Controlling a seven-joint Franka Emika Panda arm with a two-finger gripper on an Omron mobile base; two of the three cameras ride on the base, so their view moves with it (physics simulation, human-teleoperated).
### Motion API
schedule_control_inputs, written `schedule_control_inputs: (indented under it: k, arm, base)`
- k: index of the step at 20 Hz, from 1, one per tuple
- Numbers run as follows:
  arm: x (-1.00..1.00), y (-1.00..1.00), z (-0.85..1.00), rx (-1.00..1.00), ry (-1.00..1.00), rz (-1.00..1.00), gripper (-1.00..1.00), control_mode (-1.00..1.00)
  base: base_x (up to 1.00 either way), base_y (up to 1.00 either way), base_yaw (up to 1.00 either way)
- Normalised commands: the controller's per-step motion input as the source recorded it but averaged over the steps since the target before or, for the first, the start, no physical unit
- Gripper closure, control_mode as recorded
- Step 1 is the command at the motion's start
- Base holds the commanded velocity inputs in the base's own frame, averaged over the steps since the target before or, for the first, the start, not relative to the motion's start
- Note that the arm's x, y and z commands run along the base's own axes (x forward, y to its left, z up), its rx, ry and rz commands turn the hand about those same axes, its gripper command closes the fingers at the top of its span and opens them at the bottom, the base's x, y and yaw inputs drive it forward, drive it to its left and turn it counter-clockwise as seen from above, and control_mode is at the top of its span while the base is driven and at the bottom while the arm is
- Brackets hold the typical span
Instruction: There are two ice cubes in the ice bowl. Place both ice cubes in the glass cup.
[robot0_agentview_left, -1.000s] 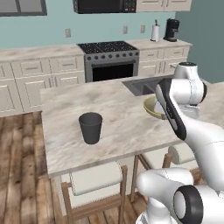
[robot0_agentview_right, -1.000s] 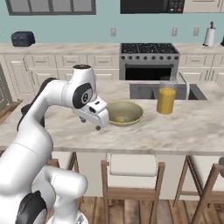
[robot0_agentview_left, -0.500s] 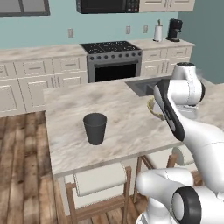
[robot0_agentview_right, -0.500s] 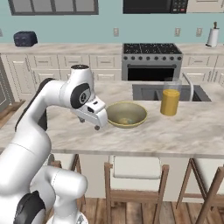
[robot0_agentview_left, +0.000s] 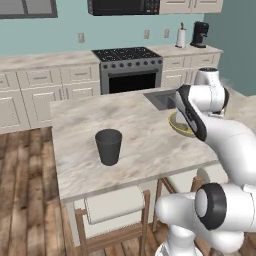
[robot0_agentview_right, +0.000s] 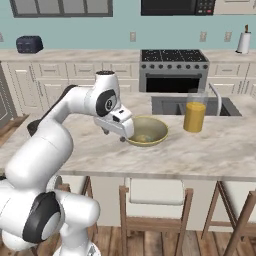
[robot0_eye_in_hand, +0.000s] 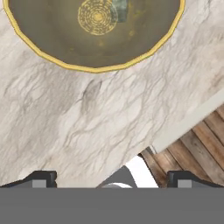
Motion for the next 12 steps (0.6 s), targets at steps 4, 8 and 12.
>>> schedule_control_inputs:
  k: [4,8,12]
  arm:
    - [0.50,-0.70,0.00,0.02,0.04,0.00,-1.00,-1.00]
    - [0.35,-0.59,0.00,0.05,0.03,0.00,-1.00,-1.00]
    - [0.37,-0.39,0.00,0.01,0.04,0.04,-1.00,-1.00]
  base:
    - [0.00,0.00,0.00]
    - [0.00,0.00,0.00]
    - [0.00,0.00,0.00]
